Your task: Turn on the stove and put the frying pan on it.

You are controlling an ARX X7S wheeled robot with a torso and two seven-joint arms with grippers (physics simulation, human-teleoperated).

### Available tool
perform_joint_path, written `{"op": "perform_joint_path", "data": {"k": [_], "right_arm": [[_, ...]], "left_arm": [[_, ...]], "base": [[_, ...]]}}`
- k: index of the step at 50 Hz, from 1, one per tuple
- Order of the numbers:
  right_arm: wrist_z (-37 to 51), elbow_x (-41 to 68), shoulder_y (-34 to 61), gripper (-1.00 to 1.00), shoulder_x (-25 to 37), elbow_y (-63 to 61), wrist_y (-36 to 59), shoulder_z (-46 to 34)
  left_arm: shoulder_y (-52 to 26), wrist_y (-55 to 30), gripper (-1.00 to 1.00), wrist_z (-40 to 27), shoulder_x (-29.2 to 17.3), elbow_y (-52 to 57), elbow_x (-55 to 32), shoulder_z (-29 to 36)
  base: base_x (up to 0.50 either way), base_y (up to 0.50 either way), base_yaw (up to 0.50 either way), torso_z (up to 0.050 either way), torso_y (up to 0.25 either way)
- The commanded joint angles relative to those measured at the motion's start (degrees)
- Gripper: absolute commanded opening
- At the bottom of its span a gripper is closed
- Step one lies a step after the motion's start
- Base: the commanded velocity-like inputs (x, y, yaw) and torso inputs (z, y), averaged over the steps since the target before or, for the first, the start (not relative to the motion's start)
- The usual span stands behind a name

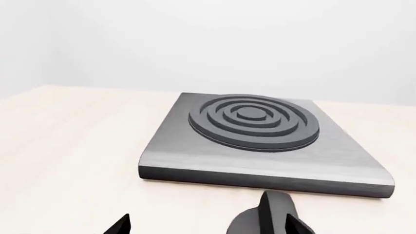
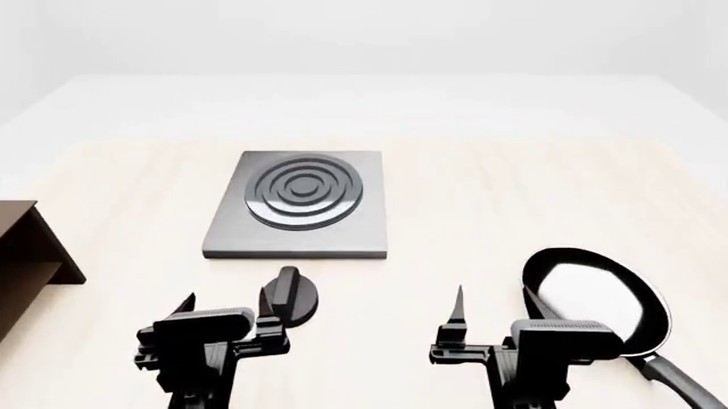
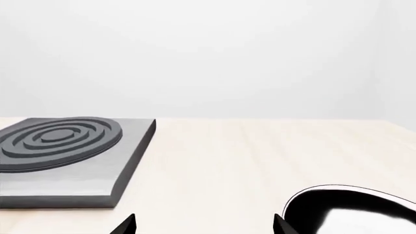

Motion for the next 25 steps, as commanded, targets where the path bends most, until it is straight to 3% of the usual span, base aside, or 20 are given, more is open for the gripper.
{"op": "perform_joint_path", "data": {"k": [1, 25], "right_arm": [[0.6, 0.4, 0.1, 1.00, 0.4, 0.4, -0.1, -0.4], [1.2, 1.4, 0.7, 1.00, 1.3, 0.7, 0.9, -1.3]], "left_arm": [[-0.7, -1.8, 1.00, -0.8, -0.5, 0.5, -1.2, -0.3], [-6.6, 4.8, 1.00, -4.8, -1.1, -14.9, 2.3, -1.8]], "base": [[0.00, 0.00, 0.00, 0.000, 0.000], [0.00, 0.00, 0.00, 0.000, 0.000]]}}
